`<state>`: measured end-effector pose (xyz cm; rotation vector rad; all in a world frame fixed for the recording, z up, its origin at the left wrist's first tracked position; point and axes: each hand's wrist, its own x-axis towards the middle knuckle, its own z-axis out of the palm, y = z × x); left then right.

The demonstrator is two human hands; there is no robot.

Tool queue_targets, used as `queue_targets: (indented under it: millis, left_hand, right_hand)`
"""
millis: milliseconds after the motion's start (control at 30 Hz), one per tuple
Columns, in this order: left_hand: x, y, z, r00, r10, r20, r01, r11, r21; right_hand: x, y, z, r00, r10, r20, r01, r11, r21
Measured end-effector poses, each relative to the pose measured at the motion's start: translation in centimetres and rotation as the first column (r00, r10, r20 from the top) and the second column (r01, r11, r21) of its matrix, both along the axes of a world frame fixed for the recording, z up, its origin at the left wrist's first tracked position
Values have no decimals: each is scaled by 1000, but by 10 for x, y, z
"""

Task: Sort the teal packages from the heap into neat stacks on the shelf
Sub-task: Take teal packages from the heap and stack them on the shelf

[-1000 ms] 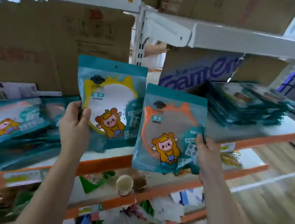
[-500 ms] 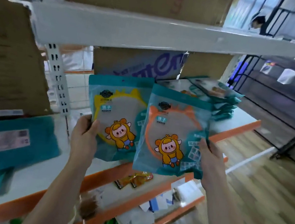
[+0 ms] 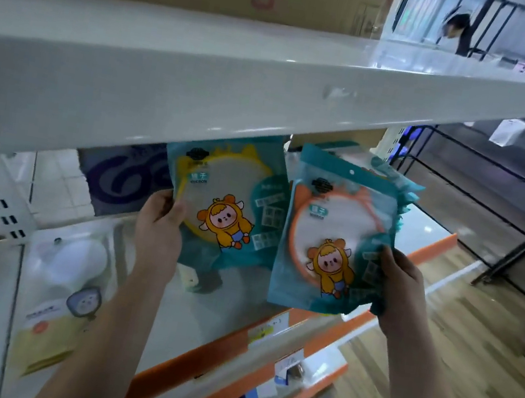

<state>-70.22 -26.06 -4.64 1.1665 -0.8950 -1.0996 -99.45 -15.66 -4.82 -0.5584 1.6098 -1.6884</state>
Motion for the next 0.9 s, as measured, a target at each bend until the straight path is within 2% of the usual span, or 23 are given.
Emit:
queue_targets:
  millis: [200, 400, 567, 800, 900]
  left_hand:
    - [-35, -16, 0, 996, 48, 73, -45, 998, -48]
    - [-87, -23, 6, 973, 121, 197, -105, 990, -89]
    - [-131, -28, 8, 933, 226, 279, -224, 974, -38]
    - [-158, -29, 8, 786, 323, 527, -368, 929, -21]
    - [-169, -30, 6, 752, 364, 549, -426, 905, -16]
  right_hand:
    - [-48, -27, -2, 1000, 20, 22, -19, 999, -42]
    - [-110, -55, 7, 992, 127, 24, -124, 987, -97]
    - [-154, -77, 12, 977, 215, -18, -215, 976, -42]
    - [-195, -92, 3, 936, 352, -24, -352, 936, 1]
    - [-208, -94, -1, 918, 396, -7, -396, 918, 1]
